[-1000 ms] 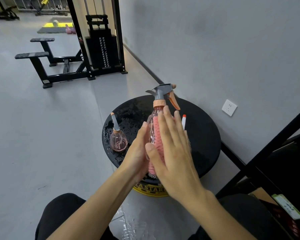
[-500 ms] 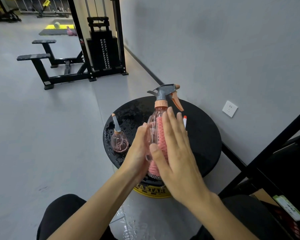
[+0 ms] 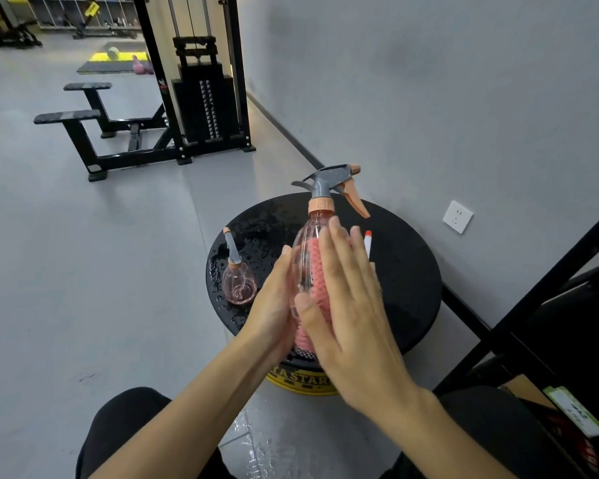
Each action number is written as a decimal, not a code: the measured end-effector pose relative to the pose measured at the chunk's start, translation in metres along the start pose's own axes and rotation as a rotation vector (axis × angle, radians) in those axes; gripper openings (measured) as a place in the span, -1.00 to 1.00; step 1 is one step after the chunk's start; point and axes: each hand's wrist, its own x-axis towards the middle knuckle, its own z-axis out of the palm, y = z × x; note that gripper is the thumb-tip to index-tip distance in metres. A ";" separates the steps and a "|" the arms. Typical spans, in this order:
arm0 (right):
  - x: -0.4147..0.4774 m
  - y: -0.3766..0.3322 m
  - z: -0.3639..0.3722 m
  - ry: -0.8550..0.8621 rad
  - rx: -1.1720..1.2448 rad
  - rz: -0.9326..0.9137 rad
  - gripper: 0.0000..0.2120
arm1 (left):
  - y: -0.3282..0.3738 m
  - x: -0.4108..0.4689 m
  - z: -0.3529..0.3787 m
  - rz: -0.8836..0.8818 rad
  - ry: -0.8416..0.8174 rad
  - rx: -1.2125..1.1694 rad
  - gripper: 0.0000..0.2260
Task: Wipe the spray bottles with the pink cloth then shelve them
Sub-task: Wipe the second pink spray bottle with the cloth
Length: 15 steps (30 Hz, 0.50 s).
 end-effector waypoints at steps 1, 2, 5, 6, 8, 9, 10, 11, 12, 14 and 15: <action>0.008 0.001 -0.002 0.006 0.017 0.014 -0.36 | -0.002 -0.001 0.001 -0.009 0.009 0.014 -0.60; 0.017 0.002 -0.006 0.017 0.034 0.031 -0.35 | -0.003 -0.002 0.001 -0.010 0.011 0.029 -0.60; 0.037 0.008 -0.015 0.027 0.059 0.064 -0.33 | -0.007 -0.003 0.002 -0.017 -0.006 0.047 -0.60; 0.037 0.009 -0.014 0.025 0.055 0.054 -0.33 | -0.008 -0.002 0.001 -0.021 -0.001 0.041 -0.60; 0.028 0.006 -0.011 0.021 0.032 0.022 -0.36 | -0.006 0.000 -0.002 -0.023 0.035 0.020 -0.59; 0.020 0.004 -0.009 0.018 0.017 0.005 -0.37 | -0.006 0.001 -0.003 -0.029 0.041 0.001 -0.58; 0.011 0.003 -0.006 0.012 0.000 -0.010 -0.37 | -0.005 0.002 -0.005 -0.035 0.035 -0.016 -0.58; 0.003 0.002 -0.003 0.006 -0.016 -0.022 -0.37 | -0.004 0.003 -0.006 -0.031 0.031 -0.029 -0.59; -0.004 0.001 -0.001 0.002 -0.027 -0.026 -0.37 | -0.003 0.004 -0.007 -0.023 0.026 -0.029 -0.60; -0.006 0.001 0.000 0.003 -0.023 -0.008 -0.36 | -0.003 0.004 -0.007 -0.014 0.018 -0.006 -0.60; -0.002 0.001 -0.002 0.006 -0.011 0.002 -0.36 | -0.005 0.004 -0.006 -0.016 0.012 0.016 -0.59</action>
